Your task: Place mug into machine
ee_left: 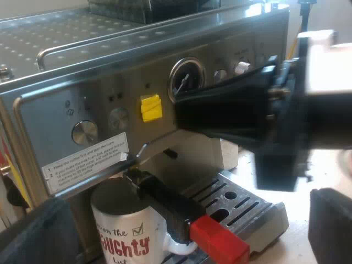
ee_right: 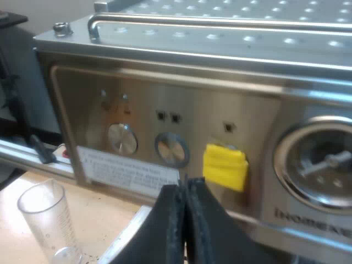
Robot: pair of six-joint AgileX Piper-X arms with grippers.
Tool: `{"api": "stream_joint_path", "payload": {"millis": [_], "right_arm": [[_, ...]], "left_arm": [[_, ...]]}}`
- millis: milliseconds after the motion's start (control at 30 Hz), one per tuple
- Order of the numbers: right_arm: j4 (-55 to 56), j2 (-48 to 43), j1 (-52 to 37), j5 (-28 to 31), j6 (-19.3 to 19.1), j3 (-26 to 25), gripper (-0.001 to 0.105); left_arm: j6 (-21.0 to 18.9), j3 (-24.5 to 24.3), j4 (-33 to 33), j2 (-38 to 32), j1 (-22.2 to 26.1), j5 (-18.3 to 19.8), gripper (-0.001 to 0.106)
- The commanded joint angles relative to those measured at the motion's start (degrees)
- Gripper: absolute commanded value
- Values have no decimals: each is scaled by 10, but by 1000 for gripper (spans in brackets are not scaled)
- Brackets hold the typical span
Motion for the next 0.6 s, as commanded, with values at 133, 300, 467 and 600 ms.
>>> {"api": "stream_joint_path", "payload": {"millis": [133, 300, 467, 600], "right_arm": [[-7, 34, -15, 21, -19, -35, 0], [-7, 47, -37, 45, -19, -36, 0], [-8, 48, -69, 57, -19, -36, 0], [-8, 48, -90, 55, -15, -36, 0]], "left_arm": [[-1, -4, -6, -1, -3, 1, 87], [-1, -4, -6, -1, -3, 1, 87], [-1, -4, -6, -1, -3, 1, 87], [-1, -4, -6, -1, -3, 1, 87]]}}
